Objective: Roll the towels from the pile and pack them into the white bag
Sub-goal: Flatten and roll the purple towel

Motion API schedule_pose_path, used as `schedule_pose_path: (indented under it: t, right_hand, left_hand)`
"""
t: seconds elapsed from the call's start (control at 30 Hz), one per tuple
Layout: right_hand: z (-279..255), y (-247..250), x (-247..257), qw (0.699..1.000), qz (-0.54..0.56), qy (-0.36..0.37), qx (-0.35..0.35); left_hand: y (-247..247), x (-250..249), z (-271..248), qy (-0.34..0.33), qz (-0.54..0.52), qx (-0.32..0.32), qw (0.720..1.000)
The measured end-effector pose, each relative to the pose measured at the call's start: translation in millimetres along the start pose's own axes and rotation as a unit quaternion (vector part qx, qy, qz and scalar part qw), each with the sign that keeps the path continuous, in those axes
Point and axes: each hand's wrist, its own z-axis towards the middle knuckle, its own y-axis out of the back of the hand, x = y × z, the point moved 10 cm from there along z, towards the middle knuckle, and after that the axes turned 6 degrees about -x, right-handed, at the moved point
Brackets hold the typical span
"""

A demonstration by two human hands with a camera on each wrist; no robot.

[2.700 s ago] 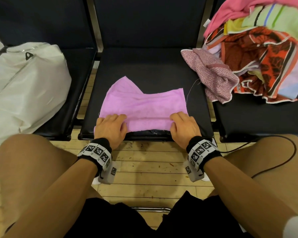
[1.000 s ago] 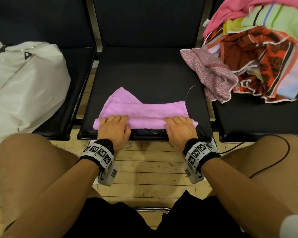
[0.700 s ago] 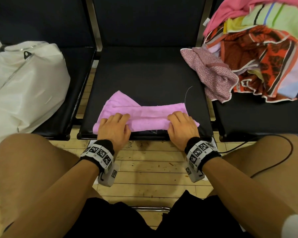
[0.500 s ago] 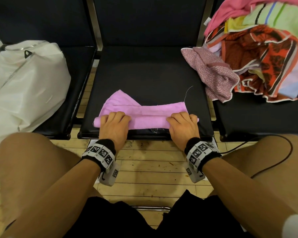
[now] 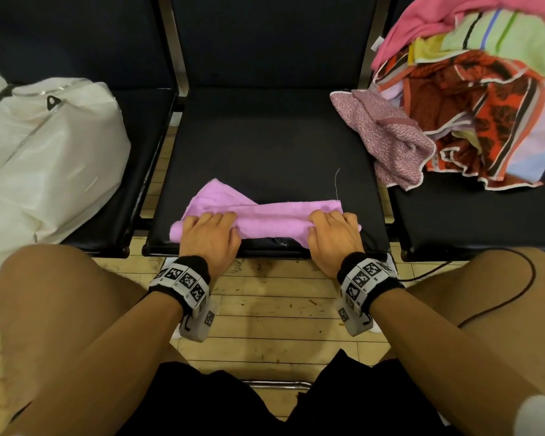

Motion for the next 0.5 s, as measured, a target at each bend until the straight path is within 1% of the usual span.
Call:
schedule_pose_path:
  t: [0.1, 0.17, 0.23, 0.3, 0.37, 0.4, 0.5]
  right_hand:
    - [1, -2, -3, 1.0, -0.013, 0.0, 0.025]
    - [0, -1, -4, 1.0, -0.007, -0.001, 0.014]
    - [0, 5, -4, 0.999, 0.019, -0.001, -0.027]
    - [-1, 12, -3, 0.997, 0.033, 0.007, -0.073]
    - [-1, 13, 1, 0.995, 0.008, 0.025, -0.092]
    - [0, 12, 3, 0.995, -0.005, 0.034, -0.088]
    - [-1, 10, 6, 0.996, -0.007, 0.047, -0.082]
  left_hand:
    - [-5, -2, -2, 0.005, -0.015, 0.039, 0.999]
    - [-6, 0, -3, 0.008, -0.024, 0.042, 0.999]
    - [-5, 1, -2, 0.006, -0.022, 0.023, 0.999]
    - [2, -2, -1, -0.009, -0.008, -0.024, 1.0]
    - [11, -4, 0, -0.024, 0.002, -0.073, 0.997]
    - [12, -4, 1, -0.028, 0.002, -0.075, 0.997]
    - [4, -8, 1, -0.048, 0.02, -0.038, 0.998]
